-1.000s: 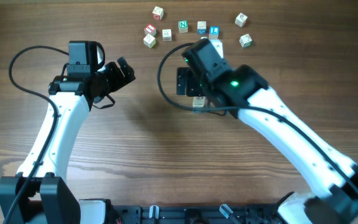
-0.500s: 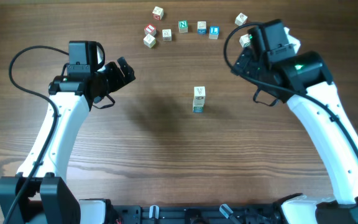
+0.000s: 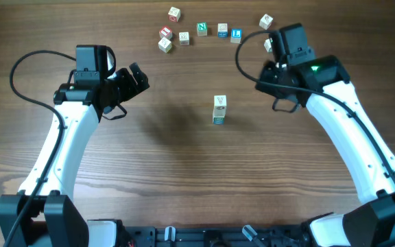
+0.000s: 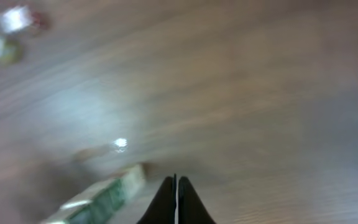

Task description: Form a tower

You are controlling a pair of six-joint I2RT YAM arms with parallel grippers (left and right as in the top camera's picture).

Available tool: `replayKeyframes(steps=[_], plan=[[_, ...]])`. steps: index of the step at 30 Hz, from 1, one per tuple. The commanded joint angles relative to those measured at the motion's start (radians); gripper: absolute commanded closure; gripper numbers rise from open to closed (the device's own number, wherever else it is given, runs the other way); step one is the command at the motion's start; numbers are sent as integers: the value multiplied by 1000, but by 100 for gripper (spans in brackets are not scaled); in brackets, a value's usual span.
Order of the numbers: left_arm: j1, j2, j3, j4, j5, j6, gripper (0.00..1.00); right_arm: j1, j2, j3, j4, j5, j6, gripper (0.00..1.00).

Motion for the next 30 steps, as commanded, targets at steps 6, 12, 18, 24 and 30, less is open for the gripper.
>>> replayKeyframes(steps=[6, 12, 18, 24, 30], plan=[[1, -2, -5, 3, -2, 2, 0, 88, 3, 2, 192, -371, -306, 95], [1, -2, -5, 3, -2, 2, 0, 234, 54, 8, 281, -284, -217, 96], [1, -2, -5, 3, -2, 2, 0, 334, 201, 184, 202, -194, -198, 95], [1, -2, -5, 3, -2, 2, 0, 375, 277, 277, 74, -45, -142, 96], [1, -2, -5, 3, -2, 2, 0, 375, 277, 277, -8, -3, -138, 95]])
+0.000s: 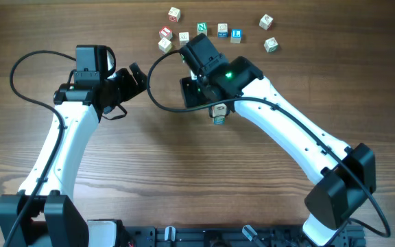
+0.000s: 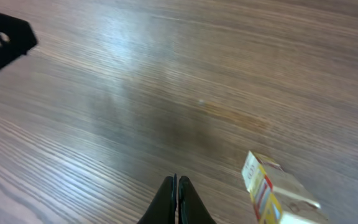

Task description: Form a tower

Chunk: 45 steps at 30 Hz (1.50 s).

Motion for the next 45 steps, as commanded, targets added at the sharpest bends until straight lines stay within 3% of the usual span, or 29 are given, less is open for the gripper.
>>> replayKeyframes(steps=[1, 6, 45], plan=[[1, -2, -5, 3, -2, 2, 0, -2, 19, 28, -24, 53, 14, 95], [1, -2, -5, 3, -2, 2, 0, 1, 19, 27, -87, 80, 33, 95], [1, -2, -5, 3, -2, 2, 0, 0, 61, 3, -114, 203, 164, 95]])
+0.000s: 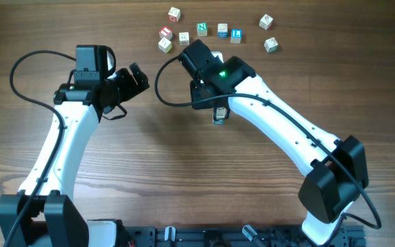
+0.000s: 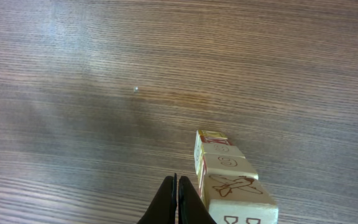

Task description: Form a tower

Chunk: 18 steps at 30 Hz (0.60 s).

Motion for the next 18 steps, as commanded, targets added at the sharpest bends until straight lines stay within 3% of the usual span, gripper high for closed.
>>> replayKeyframes(steps=[1, 18], plan=[[1, -2, -5, 3, -2, 2, 0, 0, 13, 2, -3, 27, 20, 95], [1, -2, -5, 3, -2, 2, 0, 0, 13, 2, -2, 47, 58, 96]])
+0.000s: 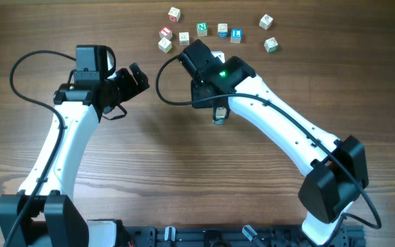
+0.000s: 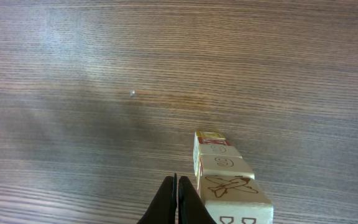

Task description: Form a tower

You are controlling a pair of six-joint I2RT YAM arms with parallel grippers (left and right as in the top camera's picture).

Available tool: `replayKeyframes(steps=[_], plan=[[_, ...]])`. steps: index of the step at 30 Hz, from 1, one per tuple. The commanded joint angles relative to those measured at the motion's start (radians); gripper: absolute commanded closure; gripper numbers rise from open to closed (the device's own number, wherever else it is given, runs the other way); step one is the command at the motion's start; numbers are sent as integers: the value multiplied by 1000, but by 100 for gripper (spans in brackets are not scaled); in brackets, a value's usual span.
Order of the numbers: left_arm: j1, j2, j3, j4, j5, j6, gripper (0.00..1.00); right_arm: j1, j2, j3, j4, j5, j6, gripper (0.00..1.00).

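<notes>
A tower (image 2: 225, 177) of three wooden picture blocks stands mid-table, its nearest block showing an airplane drawing (image 2: 232, 185). From overhead only the tower's edge (image 1: 219, 115) peeks out under my right wrist (image 1: 208, 75). My right gripper (image 2: 176, 200) is shut with nothing in it, and its tips sit just to the left of the top block. The left gripper (image 1: 137, 77) hovers at the left, far from the tower, with its fingers apart and nothing held.
Several loose letter blocks lie along the back edge, among them a green N block (image 1: 201, 29), a blue one (image 1: 236, 33), a red one (image 1: 165, 32) and two at the right (image 1: 271, 45). My right arm (image 1: 286, 137) spans the table's right half.
Hardly anything differs. My right gripper stays shut beside the tower, and the table grain in the wrist view has shifted only slightly.
My right arm was first at the back right near the loose blocks, gripper shut, with the tower standing alone mid-table. Then it was over the table left of the tower. Later its shut tips were next to the top block, where they remain. The left arm never moved.
</notes>
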Motion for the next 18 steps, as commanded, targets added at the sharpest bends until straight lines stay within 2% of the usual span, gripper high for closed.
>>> replayKeyframes(steps=[1, 18], plan=[[1, -2, -5, 3, -2, 2, 0, 0, 13, 2, -3, 36, 26, 95], [1, -2, -5, 3, -2, 2, 0, 0, 13, 2, -4, 45, 34, 95]])
